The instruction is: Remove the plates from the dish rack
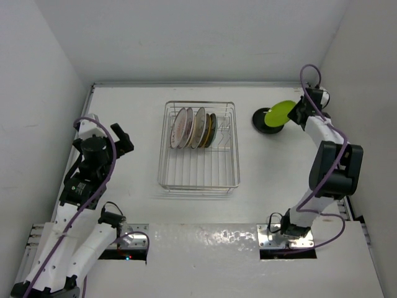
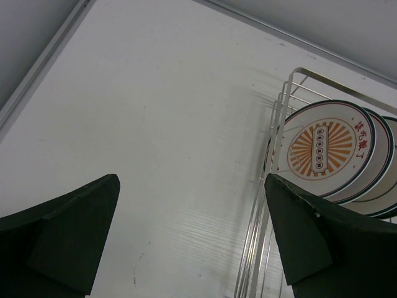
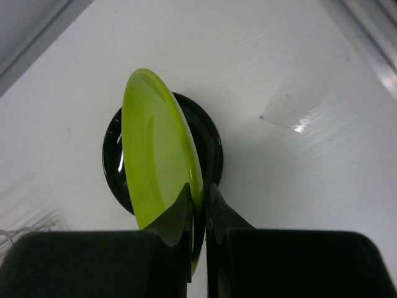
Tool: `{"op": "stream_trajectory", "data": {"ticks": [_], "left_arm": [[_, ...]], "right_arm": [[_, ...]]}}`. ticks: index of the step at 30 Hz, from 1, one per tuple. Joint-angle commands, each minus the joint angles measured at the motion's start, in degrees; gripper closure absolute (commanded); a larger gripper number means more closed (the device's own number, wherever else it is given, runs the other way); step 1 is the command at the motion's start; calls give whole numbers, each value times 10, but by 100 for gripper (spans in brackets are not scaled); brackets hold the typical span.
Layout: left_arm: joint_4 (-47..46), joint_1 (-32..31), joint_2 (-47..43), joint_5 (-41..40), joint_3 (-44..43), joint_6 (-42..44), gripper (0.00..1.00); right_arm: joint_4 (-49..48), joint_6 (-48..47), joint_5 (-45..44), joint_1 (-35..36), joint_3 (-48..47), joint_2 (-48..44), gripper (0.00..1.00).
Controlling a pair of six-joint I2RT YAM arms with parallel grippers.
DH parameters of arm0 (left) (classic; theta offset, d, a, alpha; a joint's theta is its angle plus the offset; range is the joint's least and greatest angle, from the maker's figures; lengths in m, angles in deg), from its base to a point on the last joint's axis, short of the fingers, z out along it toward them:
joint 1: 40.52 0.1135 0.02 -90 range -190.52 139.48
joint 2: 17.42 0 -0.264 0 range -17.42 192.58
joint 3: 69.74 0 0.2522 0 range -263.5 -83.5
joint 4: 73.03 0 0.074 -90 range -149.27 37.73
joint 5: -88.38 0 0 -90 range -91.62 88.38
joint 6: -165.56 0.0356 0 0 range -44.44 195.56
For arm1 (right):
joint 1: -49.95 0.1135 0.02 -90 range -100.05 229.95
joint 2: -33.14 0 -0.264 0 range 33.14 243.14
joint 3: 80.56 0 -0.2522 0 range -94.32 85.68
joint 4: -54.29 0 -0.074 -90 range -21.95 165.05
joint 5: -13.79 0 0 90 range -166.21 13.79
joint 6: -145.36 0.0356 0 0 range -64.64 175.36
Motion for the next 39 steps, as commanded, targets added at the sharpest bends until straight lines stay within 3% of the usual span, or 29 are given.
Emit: {"op": "stream_trajectory", "data": {"ticks": [1, 5, 9, 10, 12, 13, 16, 17, 19, 20, 22, 23, 32, 39], "left_arm": [[-24, 4, 3, 8, 0, 7, 0], [-24, 4, 7, 9, 0, 8, 0], [-24, 4, 10, 9, 1, 8, 0], [-24, 4, 12, 9, 1, 9, 0], [-25, 3, 13, 11, 1, 9, 0], [-25, 4, 13, 11, 1, 9, 0], [-25, 4, 15, 12, 1, 9, 0], [-25, 4, 16, 13, 0, 9, 0], [-25, 4, 18, 13, 0, 11, 0], [-25, 4, 19, 13, -1, 10, 0], [-24, 5, 20, 11, 0, 9, 0], [-22, 5, 20, 10, 0, 9, 0], [-21, 6, 23, 3, -1, 8, 0], [-21, 6, 24, 6, -2, 9, 0]], "right_arm": [[-182, 55, 113, -18, 37, 4, 100], [-306, 103, 158, -38, 90, 39, 100], [-321, 140, 169, -41, 94, 85, 87], [-322, 143, 176, -41, 95, 98, 72], [-316, 145, 180, -41, 93, 104, 63], [-315, 143, 179, -41, 94, 100, 45], [-251, 119, 150, -35, 71, 83, 18], [-155, 93, 109, -22, 50, 81, 1], [-24, 54, 42, 4, -42, 86, 1], [89, 30, 6, 40, -79, 101, 1], [229, -13, -115, 76, -176, 120, 1], [251, -23, -142, 109, -190, 125, 1], [179, -67, -177, 363, -109, -10, 2], [168, -55, -199, 466, -134, -2, 29]]}}
